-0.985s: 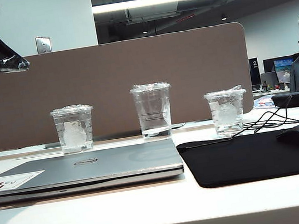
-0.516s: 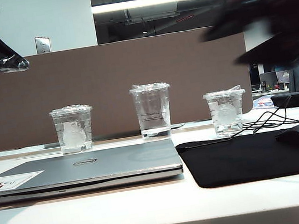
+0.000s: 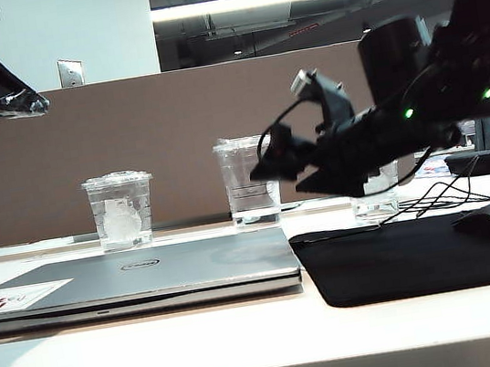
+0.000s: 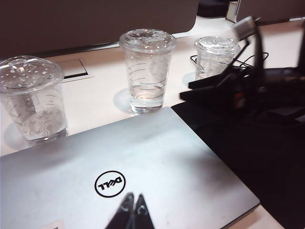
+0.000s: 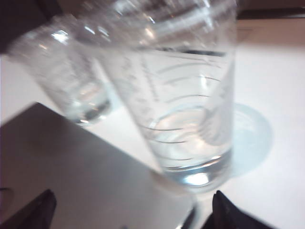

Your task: Pick up the coffee cup on the middle and place it on the right side of the laptop.

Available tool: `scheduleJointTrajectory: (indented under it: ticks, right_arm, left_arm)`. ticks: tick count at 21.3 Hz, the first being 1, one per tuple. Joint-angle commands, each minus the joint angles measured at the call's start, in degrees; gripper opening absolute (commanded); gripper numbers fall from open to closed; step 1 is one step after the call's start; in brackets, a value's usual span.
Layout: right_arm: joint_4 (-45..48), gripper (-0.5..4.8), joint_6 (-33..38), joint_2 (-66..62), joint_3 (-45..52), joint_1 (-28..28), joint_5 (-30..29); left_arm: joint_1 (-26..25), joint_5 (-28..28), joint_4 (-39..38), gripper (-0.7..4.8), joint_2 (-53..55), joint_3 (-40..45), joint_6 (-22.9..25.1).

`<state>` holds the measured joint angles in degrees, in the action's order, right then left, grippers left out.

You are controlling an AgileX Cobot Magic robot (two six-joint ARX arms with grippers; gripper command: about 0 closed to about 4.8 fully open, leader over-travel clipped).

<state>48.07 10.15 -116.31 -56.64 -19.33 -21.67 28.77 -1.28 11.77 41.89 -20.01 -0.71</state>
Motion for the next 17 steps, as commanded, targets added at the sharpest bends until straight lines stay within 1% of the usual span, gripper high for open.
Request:
scheduleJointTrajectory:
  ticks: [1, 5, 8, 13, 17]
  right_arm:
    - [-1.51, 4.79, -3.56, -2.71, -4.42, -0.5, 1.25]
    - [-5.55, 4.79, -6.4, -5.99, -9.7, -0.83, 1.42]
    - [-6.47, 4.79, -7.02, -8.22, -13.49, -0.85, 3.98]
    - [-7.23, 4.79, -7.65, -9.73, -15.56, -0.85, 3.96]
    - [-7.82, 4.79, -7.58, -13.25, -19.12, -1.03, 3.54]
  left_arm:
    - [-0.04, 0.04, 0.74, -0.05, -0.13, -0.26, 0.26]
    - [-0.04, 0.02, 0.72, -0.05, -0.13, -0.24, 0.26]
    - [-0.04, 0.02, 0.72, -0.05, -0.11, -0.24, 0.24]
    - [-0.04, 0.02, 0.72, -0.05, -0.11, -0.24, 0.26]
    - [-0.04, 0.02, 0.72, -0.05, -0.11, -0.24, 0.26]
